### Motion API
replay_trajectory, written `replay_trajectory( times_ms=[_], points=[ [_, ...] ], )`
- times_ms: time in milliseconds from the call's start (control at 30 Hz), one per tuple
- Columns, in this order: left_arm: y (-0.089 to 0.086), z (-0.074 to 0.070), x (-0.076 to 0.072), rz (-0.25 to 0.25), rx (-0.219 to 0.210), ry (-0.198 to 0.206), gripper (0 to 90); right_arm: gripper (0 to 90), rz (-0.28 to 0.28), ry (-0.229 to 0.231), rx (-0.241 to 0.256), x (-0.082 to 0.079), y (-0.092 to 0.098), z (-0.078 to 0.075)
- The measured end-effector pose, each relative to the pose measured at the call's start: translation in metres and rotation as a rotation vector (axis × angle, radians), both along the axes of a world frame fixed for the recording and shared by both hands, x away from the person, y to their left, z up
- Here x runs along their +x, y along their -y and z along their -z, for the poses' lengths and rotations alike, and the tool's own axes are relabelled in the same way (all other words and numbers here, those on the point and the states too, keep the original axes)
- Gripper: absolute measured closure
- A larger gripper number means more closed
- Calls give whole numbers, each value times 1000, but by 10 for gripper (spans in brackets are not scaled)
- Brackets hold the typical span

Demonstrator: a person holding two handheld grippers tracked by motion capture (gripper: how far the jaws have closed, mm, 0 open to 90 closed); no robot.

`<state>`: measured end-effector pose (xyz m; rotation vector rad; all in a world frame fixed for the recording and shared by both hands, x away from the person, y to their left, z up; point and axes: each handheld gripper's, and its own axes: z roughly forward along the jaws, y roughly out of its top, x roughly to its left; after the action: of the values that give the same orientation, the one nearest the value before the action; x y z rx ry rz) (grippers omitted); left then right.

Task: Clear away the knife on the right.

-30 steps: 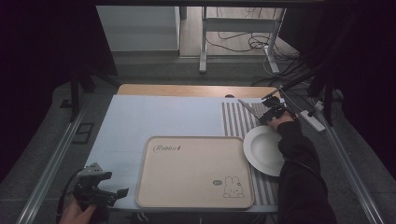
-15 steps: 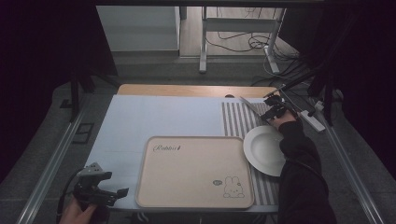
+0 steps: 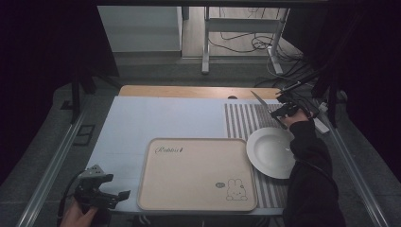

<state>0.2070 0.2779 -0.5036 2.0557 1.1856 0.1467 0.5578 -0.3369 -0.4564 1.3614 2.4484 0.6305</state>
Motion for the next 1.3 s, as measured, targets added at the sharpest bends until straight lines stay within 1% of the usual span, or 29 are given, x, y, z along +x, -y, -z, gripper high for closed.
replay_trajectory(
  times_ms=[133,267,433,700,733,800,833,967,1033,1100,1300],
  points=[
    [0,0,0,1,2,0,11,805,-5,6,17,-6,-1,-10],
    [0,0,0,2,4,1,11,804,-33,5,49,-17,-7,-21],
    [0,0,0,3,6,3,11,804,-66,7,52,-32,-16,-24],
    [1,0,0,3,8,1,11,804,-107,7,45,-55,-29,-20],
    [1,0,0,3,8,2,11,804,-110,9,53,-57,-31,-19],
    [1,0,0,2,7,2,11,804,-125,6,47,-65,-36,-16],
    [1,0,0,3,7,2,11,804,-125,6,47,-65,-36,-16],
    [1,0,0,3,9,1,11,804,-149,-7,38,-75,-44,-12],
    [1,0,0,2,8,0,11,804,-150,-12,42,-80,-48,-10],
    [1,0,0,2,7,0,11,804,-162,-14,40,-85,-52,-9],
    [1,0,0,2,8,0,11,804,-200,-18,56,-101,-67,-5]
  ],
)
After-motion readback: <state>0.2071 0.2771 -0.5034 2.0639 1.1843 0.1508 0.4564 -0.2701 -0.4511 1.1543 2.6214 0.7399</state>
